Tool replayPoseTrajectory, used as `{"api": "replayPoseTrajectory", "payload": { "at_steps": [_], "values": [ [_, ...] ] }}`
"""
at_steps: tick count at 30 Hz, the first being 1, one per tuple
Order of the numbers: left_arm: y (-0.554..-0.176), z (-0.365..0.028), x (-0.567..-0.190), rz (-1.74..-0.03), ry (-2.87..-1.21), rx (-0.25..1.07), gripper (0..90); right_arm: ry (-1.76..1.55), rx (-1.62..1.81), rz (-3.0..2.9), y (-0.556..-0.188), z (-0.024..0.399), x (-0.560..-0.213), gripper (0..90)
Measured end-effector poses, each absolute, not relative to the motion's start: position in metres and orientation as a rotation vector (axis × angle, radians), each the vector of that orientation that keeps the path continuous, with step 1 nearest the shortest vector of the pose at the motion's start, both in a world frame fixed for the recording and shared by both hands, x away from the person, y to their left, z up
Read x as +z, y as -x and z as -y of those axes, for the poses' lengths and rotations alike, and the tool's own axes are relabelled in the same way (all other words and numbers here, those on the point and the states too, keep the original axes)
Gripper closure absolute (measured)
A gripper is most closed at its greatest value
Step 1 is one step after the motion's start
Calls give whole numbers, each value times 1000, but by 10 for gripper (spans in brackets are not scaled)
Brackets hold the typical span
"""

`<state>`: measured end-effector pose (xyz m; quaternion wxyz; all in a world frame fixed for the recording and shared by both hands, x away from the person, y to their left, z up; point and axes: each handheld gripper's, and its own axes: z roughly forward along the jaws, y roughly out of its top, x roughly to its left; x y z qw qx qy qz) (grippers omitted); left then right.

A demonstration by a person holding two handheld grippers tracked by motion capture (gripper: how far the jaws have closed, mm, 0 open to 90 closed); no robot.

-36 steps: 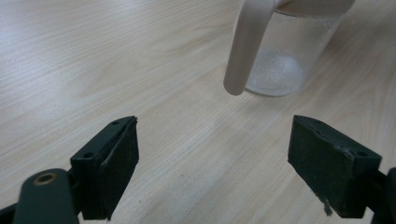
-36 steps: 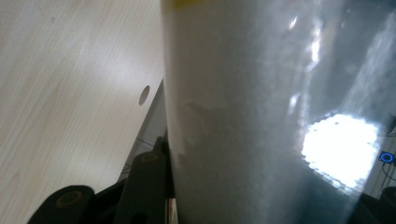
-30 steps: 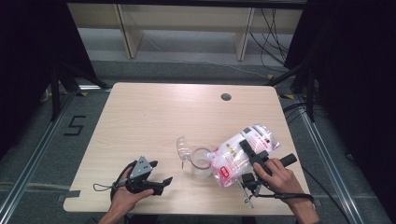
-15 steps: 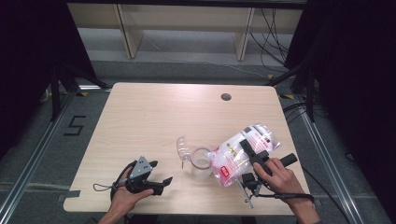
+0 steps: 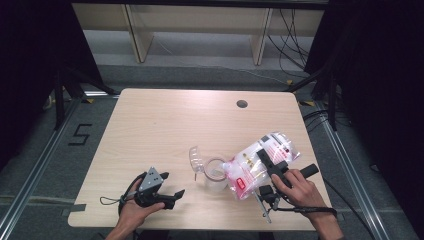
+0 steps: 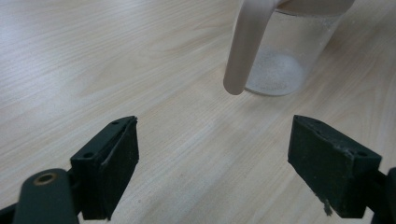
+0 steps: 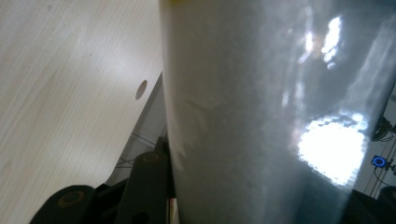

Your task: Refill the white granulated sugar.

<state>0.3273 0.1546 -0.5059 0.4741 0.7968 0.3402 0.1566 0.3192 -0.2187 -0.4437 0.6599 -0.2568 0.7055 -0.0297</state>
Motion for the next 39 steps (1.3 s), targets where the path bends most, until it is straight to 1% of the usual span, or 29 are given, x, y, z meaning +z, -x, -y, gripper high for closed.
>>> {"api": "replayPoseTrajectory", "payload": {
  "at_steps": [39],
  "values": [
    [-327,-155,-506,-843,-1940,380,160,609,-113,-1624,-318,215,-440,650]
  ]
}}
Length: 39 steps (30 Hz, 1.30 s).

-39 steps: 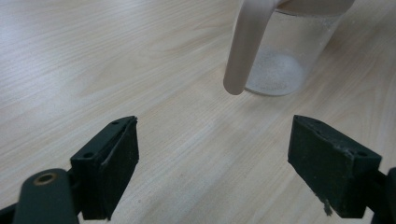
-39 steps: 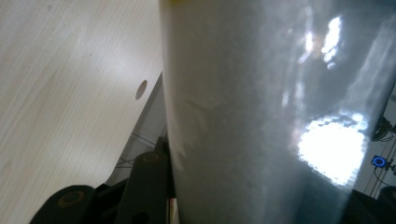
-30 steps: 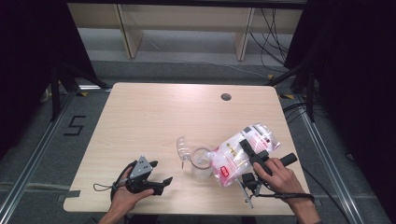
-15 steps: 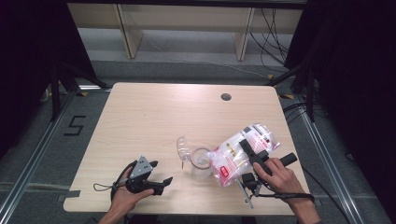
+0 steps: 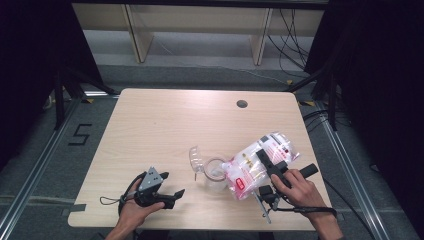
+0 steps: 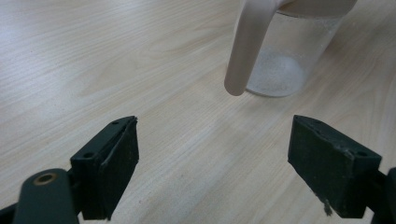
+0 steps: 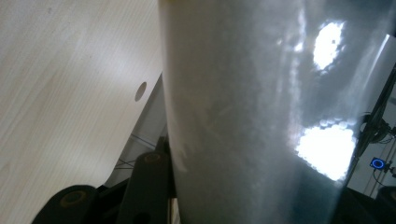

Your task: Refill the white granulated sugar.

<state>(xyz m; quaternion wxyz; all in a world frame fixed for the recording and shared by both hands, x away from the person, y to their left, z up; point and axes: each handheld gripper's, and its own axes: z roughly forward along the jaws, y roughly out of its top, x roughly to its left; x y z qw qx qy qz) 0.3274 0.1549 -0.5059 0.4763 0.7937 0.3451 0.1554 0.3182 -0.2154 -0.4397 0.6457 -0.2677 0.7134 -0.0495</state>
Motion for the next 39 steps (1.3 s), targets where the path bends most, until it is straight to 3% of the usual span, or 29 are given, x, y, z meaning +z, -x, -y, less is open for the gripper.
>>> {"api": "replayPoseTrajectory", "payload": {
  "at_steps": [39],
  "values": [
    [-327,-155,-505,-851,-1930,377,160,624,-122,-1606,-316,215,-435,654]
  ]
}}
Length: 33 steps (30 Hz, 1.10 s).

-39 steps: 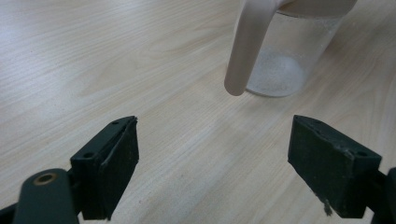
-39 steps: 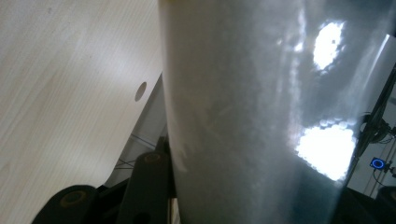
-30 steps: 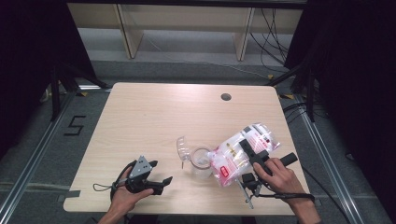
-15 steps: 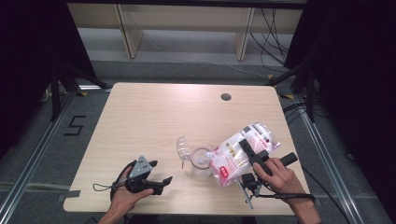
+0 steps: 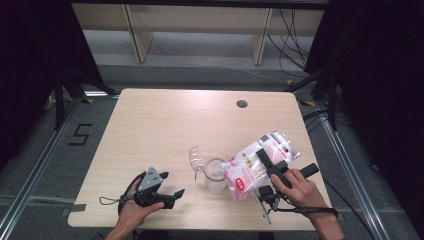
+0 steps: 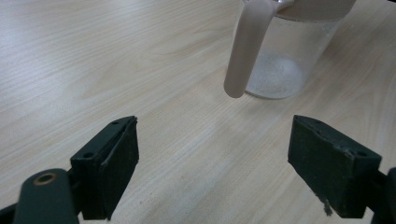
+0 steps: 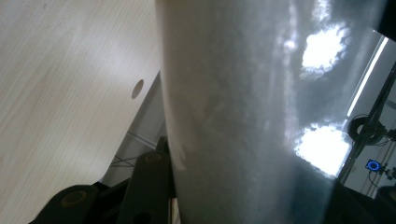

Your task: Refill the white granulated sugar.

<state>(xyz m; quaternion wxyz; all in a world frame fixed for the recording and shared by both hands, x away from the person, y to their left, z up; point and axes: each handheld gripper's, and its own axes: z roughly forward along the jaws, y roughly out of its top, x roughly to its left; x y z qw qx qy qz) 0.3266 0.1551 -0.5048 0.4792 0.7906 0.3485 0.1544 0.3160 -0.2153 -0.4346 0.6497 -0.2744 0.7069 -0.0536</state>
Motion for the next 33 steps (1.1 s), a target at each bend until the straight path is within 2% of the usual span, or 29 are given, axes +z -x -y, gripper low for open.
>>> {"api": "replayPoseTrajectory", "payload": {
  "at_steps": [33],
  "values": [
    [-327,-156,-505,-852,-1931,374,160,655,-148,-1590,-315,210,-432,658]
  ]
}}
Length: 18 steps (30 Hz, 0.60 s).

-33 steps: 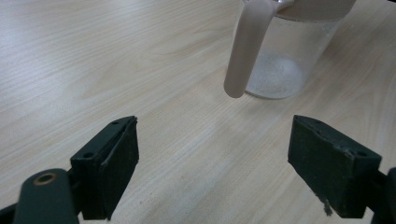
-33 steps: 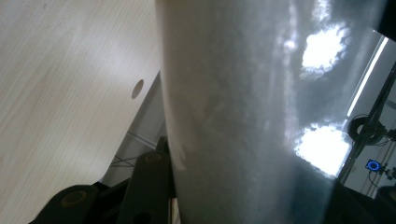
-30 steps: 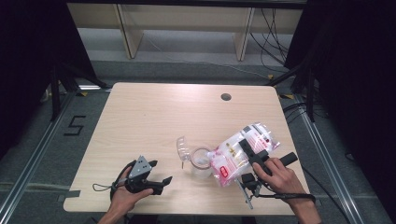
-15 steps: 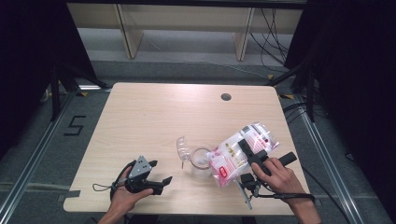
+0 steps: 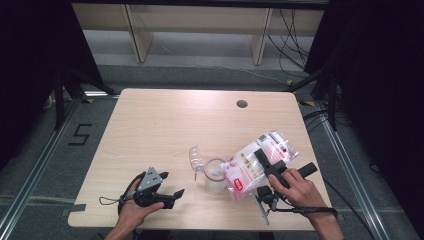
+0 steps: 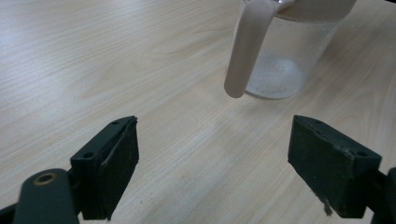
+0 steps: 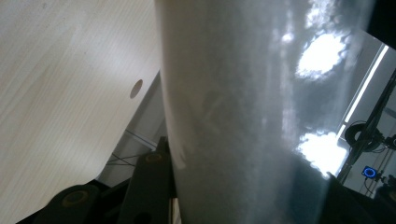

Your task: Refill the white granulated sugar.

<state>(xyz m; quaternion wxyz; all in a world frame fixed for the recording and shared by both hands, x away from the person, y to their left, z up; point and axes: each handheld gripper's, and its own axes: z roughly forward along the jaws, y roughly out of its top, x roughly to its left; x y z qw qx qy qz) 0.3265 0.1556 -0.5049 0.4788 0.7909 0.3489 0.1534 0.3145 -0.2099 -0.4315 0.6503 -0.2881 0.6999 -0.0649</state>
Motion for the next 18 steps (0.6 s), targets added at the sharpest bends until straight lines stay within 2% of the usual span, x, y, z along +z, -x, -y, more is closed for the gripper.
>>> {"api": "replayPoseTrajectory", "payload": {
  "at_steps": [18],
  "values": [
    [-326,-156,-504,-847,-1930,379,160,645,-156,-1592,-314,210,-431,660]
  ]
}}
